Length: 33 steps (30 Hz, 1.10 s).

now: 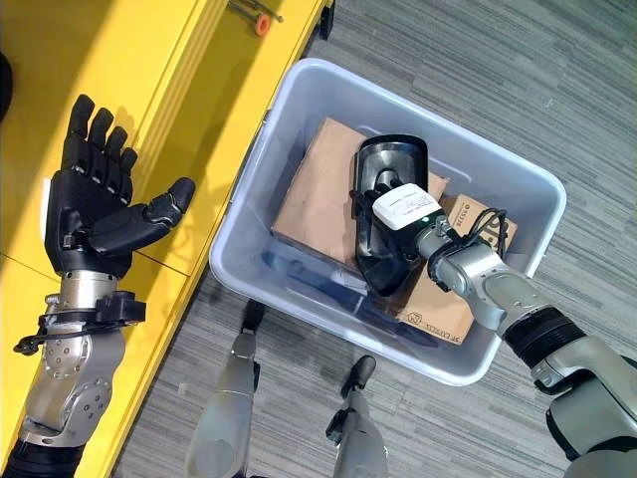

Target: Move parts from the plastic box to the shelf.

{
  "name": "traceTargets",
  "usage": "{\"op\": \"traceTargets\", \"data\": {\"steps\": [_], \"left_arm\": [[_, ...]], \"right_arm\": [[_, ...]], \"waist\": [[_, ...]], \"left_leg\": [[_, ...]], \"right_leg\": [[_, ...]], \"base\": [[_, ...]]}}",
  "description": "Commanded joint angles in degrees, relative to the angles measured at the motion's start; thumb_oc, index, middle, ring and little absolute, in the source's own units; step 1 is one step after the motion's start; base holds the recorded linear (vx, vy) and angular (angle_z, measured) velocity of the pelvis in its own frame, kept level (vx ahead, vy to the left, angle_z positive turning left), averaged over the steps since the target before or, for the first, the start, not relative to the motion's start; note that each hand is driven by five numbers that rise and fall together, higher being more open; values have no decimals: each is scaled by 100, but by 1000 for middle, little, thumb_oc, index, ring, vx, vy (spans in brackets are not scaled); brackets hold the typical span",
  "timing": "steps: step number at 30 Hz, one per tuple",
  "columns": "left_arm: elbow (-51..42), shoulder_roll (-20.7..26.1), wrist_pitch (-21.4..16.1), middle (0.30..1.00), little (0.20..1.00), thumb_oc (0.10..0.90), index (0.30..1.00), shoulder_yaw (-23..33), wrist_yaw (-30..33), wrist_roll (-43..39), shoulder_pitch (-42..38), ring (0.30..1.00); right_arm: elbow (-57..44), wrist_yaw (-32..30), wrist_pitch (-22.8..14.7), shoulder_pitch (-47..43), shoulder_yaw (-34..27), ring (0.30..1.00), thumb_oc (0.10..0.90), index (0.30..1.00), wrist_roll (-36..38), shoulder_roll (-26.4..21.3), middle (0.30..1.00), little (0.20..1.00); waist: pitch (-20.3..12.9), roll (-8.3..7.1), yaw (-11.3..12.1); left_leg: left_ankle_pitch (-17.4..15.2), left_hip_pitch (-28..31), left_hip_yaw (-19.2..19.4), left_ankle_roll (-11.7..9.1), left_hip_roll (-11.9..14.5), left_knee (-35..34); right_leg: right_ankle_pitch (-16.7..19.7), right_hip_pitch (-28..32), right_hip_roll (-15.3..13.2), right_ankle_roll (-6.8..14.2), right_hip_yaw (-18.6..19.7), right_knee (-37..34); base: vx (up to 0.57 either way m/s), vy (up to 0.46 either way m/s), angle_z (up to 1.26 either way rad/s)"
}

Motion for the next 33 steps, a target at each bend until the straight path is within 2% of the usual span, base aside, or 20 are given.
{"op": "traceTargets", "data": {"steps": [1,17,24,25,33], "left_arm": [[-620,37,-703,1000,1000,900,1000,249,2,256,-171,1000],[-631,-17,-761,1000,1000,900,1000,268,7,205,-89,1000],[-588,-90,-762,1000,1000,900,1000,235,107,273,-166,1000],[-554,-97,-732,1000,1000,900,1000,207,136,289,-182,1000],[-427,-158,-674,1000,1000,900,1000,130,228,356,-242,1000]], "right_arm": [[209,-168,44,-865,292,1000,900,1000,108,0,1000,1000],[807,-197,122,-1433,628,1000,900,1000,317,250,1000,1000],[1158,-534,358,-1256,69,1000,900,1000,895,813,1000,1000],[1340,-652,430,-1184,-127,1000,900,1000,1166,1044,1000,1000],[1969,-1239,586,-1046,-805,1000,900,1000,2148,1733,1000,1000]], "waist": [[29,-143,-78],[189,-106,-25],[189,-83,-25],[189,-77,-35],[189,-56,-110]], "left_leg": [[574,-554,256,-107,60,-108],[562,-714,215,-71,22,-94],[550,-777,235,-40,14,-75],[544,-793,247,-30,12,-72],[509,-791,267,9,13,-93]], "right_leg": [[-1363,1255,359,-240,120,42],[-1377,1119,385,-255,116,70],[-1373,1072,381,-274,145,75],[-1370,1045,381,-274,155,73],[-1396,966,368,-289,212,108]], "base": [[0,0,0],[0,0,0],[0,0,0],[0,0,0],[0,4,0]]}}
